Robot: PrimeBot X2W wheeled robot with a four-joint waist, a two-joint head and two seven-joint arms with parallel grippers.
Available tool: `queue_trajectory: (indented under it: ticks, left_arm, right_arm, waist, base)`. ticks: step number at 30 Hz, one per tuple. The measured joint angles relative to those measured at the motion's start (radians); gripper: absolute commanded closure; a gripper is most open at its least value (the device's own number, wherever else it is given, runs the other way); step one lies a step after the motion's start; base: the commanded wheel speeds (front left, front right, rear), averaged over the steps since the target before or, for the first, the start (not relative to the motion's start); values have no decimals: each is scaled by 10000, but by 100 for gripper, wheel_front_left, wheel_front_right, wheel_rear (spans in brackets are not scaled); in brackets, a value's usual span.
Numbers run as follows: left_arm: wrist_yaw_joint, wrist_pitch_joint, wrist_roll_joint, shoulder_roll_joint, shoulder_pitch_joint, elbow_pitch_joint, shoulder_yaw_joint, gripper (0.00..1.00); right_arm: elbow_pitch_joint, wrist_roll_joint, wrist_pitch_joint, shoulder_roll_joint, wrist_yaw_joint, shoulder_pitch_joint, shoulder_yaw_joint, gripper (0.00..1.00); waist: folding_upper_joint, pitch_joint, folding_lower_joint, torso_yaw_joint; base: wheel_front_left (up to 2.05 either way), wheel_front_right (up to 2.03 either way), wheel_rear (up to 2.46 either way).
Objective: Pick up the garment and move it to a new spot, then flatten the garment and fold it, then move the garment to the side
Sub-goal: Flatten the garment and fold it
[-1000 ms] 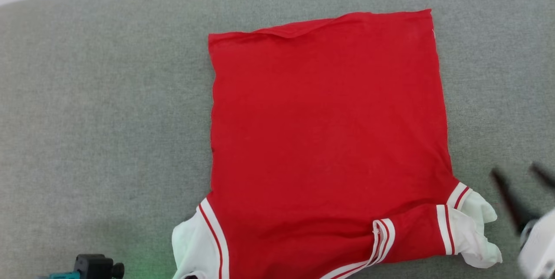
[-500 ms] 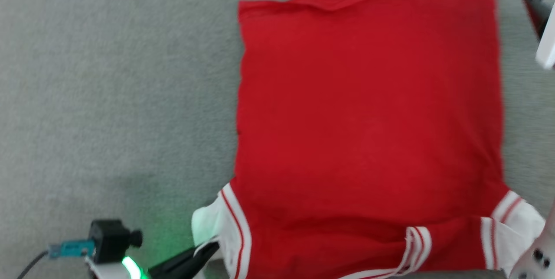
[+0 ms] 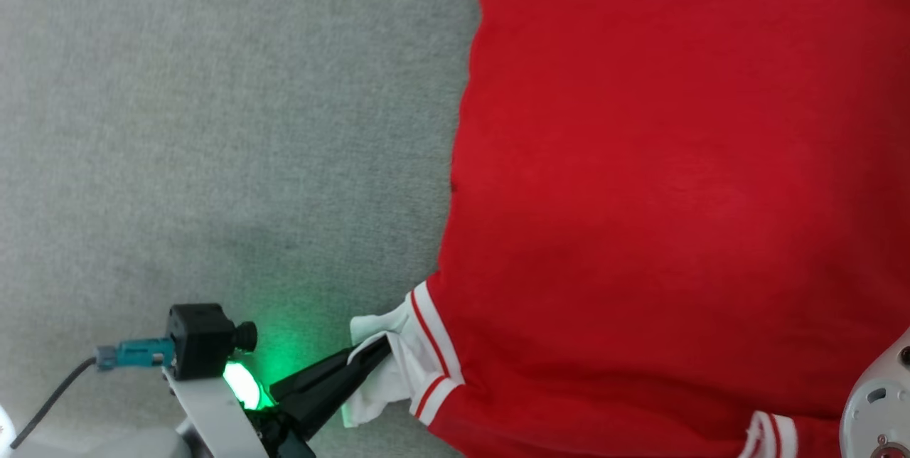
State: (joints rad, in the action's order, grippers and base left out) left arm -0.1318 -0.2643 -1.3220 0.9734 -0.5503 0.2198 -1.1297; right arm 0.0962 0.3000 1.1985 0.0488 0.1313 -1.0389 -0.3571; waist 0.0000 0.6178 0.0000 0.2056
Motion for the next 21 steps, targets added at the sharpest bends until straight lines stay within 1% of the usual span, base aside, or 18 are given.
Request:
queue_trajectory:
  ticks: [5,11,12,14,15,21]
  left_arm:
    - [-13,-10,-17,-8,-92,15,0,100]
    - [-44,-13,-142,2,-109,79,63,100]
    - [-44,-13,-171,15,-82,92,84,100]
    - [-44,-13,-207,50,-60,111,100,100]
    - [-44,-13,-230,63,-56,109,104,100]
    - [-42,0,-355,82,85,0,345,100]
  right_arm:
    - [-255,443,-161,17,0,-14,-155,0]
    - [-554,426,-395,15,0,30,-412,0]
    - [-562,391,-414,12,0,53,-414,33]
    - [-562,274,-426,12,0,93,-435,88]
    - [-545,174,-476,13,0,107,-453,100]
    - [-240,-337,-1057,36,0,332,-291,100]
  waist:
    - [0,378,0,319]
    - [0,566,0,407]
    - [0,564,0,386]
    - [0,549,0,347]
    - [0,537,0,330]
    - [0,321,0,209]
  base:
    - [0,0,0]
    - [0,0,0]
    - [0,0,0]
    - [0,0,0]
    - [0,0,0]
    - [0,0,0]
